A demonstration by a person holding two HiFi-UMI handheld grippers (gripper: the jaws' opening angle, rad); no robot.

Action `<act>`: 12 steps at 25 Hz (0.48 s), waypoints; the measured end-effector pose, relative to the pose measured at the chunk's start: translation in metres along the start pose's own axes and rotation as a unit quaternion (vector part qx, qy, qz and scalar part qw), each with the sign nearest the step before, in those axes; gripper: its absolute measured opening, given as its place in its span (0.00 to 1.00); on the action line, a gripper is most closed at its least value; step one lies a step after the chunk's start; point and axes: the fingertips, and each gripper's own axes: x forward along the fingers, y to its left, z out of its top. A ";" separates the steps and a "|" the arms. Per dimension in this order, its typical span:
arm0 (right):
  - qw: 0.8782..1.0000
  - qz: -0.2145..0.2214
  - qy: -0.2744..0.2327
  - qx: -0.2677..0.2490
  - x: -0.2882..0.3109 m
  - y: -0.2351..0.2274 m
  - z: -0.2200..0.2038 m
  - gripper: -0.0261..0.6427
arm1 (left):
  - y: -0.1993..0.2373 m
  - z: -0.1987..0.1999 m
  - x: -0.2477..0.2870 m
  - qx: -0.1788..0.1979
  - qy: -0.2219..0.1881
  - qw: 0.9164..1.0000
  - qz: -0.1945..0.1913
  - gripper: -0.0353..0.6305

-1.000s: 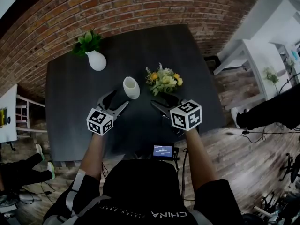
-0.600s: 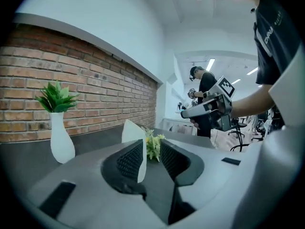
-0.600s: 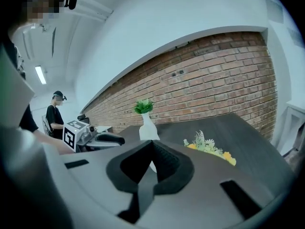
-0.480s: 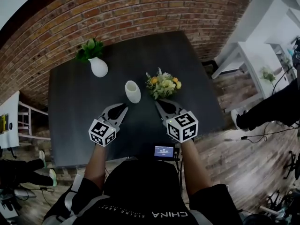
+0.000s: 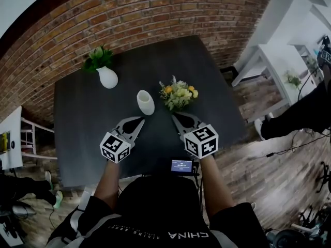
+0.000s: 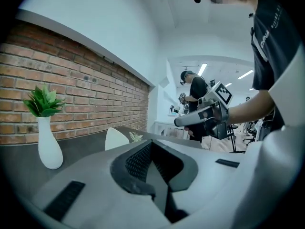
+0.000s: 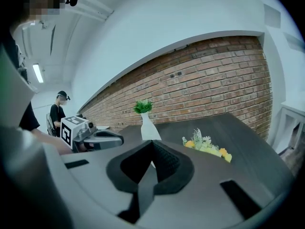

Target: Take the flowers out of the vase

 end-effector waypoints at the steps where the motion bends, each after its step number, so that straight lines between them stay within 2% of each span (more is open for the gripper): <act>1: 1.000 -0.001 0.001 0.002 0.000 0.000 -0.001 0.05 | -0.002 0.000 0.001 0.004 0.003 1.000 -0.005 0.06; 12: 1.000 -0.001 0.007 0.004 -0.001 -0.002 -0.003 0.05 | -0.013 -0.002 0.006 0.009 0.006 1.000 -0.023 0.06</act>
